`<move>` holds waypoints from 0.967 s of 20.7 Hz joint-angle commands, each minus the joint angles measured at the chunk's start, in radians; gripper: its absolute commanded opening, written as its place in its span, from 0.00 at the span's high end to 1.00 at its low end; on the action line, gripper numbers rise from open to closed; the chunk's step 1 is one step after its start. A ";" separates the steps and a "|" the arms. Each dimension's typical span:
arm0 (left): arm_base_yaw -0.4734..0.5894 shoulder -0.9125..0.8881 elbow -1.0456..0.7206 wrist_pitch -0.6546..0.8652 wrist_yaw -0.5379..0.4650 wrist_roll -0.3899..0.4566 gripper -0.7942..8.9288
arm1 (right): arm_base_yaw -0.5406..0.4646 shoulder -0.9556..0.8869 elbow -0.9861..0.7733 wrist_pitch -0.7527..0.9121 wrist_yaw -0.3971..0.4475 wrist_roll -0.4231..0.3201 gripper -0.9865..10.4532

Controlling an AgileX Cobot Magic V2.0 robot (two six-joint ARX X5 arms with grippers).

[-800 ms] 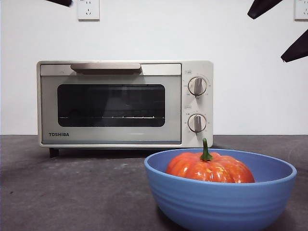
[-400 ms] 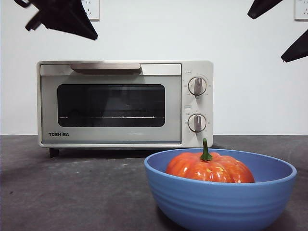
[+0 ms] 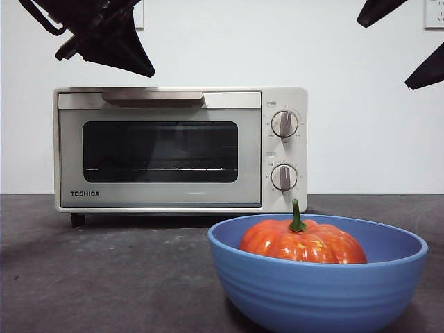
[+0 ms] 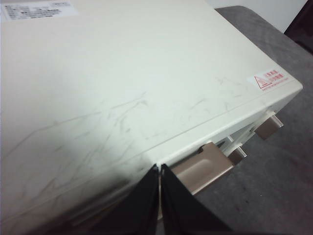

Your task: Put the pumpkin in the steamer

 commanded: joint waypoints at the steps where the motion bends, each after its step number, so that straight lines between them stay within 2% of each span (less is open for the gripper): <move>1: -0.012 0.029 0.028 0.011 -0.020 0.037 0.90 | 0.003 0.007 0.007 0.010 -0.003 0.008 0.47; 15: -0.031 0.067 0.028 0.010 -0.065 0.077 0.90 | 0.003 0.007 0.007 0.010 -0.003 0.008 0.47; 20: -0.037 0.068 0.028 -0.032 -0.065 0.097 0.90 | 0.003 0.007 0.007 0.010 -0.003 0.008 0.47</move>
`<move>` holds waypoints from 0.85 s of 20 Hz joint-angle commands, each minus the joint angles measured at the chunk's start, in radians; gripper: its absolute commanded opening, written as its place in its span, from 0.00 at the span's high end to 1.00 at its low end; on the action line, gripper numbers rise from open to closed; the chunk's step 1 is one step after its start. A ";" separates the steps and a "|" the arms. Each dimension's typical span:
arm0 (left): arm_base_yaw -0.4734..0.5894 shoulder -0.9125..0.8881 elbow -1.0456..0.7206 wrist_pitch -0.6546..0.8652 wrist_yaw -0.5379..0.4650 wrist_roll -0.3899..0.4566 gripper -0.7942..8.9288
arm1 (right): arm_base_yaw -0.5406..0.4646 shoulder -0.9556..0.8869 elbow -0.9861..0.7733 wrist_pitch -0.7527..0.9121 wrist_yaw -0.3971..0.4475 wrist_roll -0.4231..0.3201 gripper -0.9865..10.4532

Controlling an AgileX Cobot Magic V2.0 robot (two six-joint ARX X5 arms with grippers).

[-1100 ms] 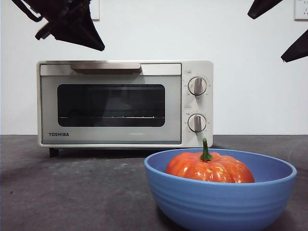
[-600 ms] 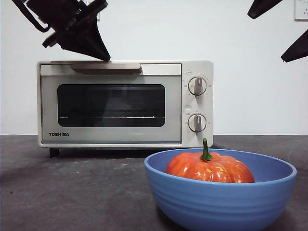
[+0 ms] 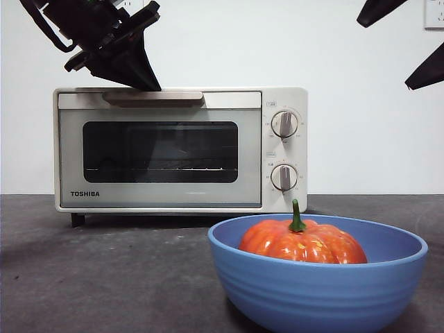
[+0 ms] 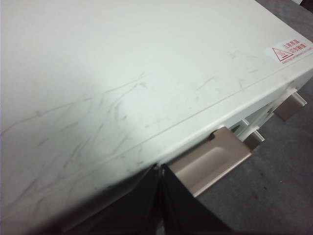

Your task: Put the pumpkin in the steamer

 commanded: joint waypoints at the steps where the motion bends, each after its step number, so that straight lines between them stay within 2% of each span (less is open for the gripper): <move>1: -0.010 0.021 0.026 -0.034 -0.003 0.033 0.90 | 0.003 0.007 0.007 0.010 -0.003 0.008 0.47; 17: -0.068 0.021 0.026 -0.277 -0.003 0.053 0.90 | 0.003 0.007 0.007 0.010 -0.003 0.008 0.47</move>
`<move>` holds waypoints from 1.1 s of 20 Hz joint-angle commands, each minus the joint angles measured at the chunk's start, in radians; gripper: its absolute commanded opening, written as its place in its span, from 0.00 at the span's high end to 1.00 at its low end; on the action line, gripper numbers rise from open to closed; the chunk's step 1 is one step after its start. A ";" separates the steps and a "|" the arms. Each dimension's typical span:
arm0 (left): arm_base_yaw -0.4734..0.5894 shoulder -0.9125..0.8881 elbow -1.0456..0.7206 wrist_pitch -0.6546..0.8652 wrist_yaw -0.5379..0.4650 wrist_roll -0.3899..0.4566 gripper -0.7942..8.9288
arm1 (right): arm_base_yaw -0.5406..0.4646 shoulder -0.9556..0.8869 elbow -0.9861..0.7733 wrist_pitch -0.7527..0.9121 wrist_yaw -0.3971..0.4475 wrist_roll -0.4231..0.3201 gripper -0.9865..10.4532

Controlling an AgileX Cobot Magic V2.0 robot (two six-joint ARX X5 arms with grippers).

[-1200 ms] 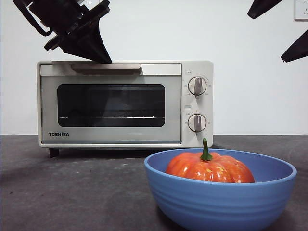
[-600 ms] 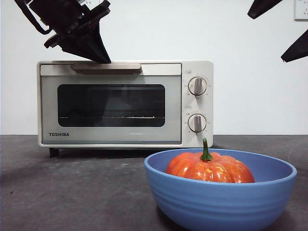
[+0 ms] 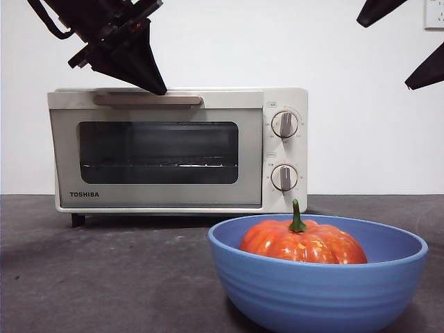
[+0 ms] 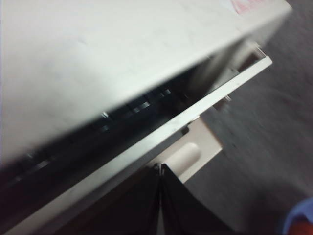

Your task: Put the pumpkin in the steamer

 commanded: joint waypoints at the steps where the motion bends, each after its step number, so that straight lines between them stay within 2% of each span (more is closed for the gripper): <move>1: -0.010 0.040 -0.008 -0.087 -0.023 0.008 0.90 | 0.003 0.007 0.007 0.010 -0.003 0.008 0.47; 13: -0.038 0.040 -0.008 -0.275 -0.023 -0.002 0.90 | 0.003 0.007 0.007 0.010 -0.003 0.008 0.47; 22: -0.055 0.040 -0.008 -0.388 -0.023 -0.052 0.90 | 0.003 0.007 0.007 0.010 -0.003 0.008 0.47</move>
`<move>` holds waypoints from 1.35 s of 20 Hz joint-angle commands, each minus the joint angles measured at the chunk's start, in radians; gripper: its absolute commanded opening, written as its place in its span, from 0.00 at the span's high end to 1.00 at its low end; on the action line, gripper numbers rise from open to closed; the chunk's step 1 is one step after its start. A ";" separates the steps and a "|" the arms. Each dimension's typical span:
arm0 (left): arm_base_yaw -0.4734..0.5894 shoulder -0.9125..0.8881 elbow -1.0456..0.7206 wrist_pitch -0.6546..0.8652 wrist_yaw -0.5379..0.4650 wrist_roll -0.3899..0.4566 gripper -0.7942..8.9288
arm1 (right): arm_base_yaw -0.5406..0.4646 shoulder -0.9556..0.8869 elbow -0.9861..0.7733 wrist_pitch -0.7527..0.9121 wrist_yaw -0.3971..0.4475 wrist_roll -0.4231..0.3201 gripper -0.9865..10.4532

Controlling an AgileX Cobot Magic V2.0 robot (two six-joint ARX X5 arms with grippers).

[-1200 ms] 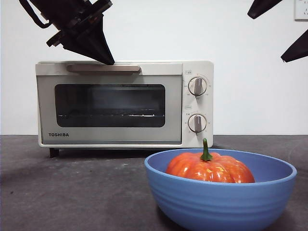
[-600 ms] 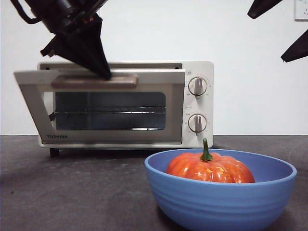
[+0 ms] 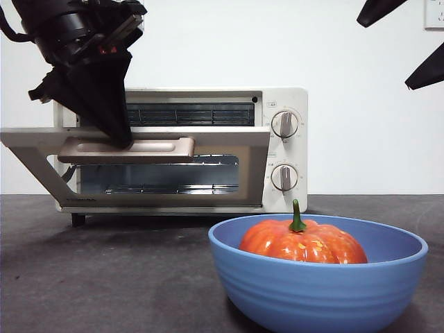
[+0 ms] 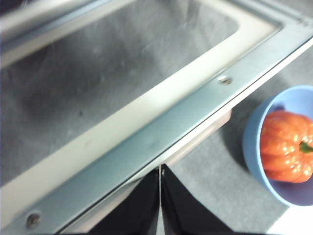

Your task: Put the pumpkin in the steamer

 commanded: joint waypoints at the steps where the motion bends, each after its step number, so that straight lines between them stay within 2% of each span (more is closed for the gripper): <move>1: -0.009 0.023 0.008 -0.010 -0.014 -0.010 0.90 | 0.003 0.007 0.007 0.010 -0.003 0.008 0.47; 5: -0.014 0.023 0.008 -0.050 -0.014 -0.028 0.90 | 0.003 0.007 0.007 0.005 -0.003 0.008 0.47; 17: -0.012 0.002 0.008 -0.021 -0.014 -0.027 0.90 | 0.003 0.008 0.007 -0.003 -0.001 0.022 0.47; 21: -0.012 -0.113 0.008 0.056 -0.014 -0.036 0.90 | 0.003 0.010 0.007 -0.016 0.069 0.064 0.47; 27: 0.025 -0.371 -0.068 0.134 -0.014 -0.055 0.90 | 0.003 0.051 0.007 0.000 0.074 0.072 0.47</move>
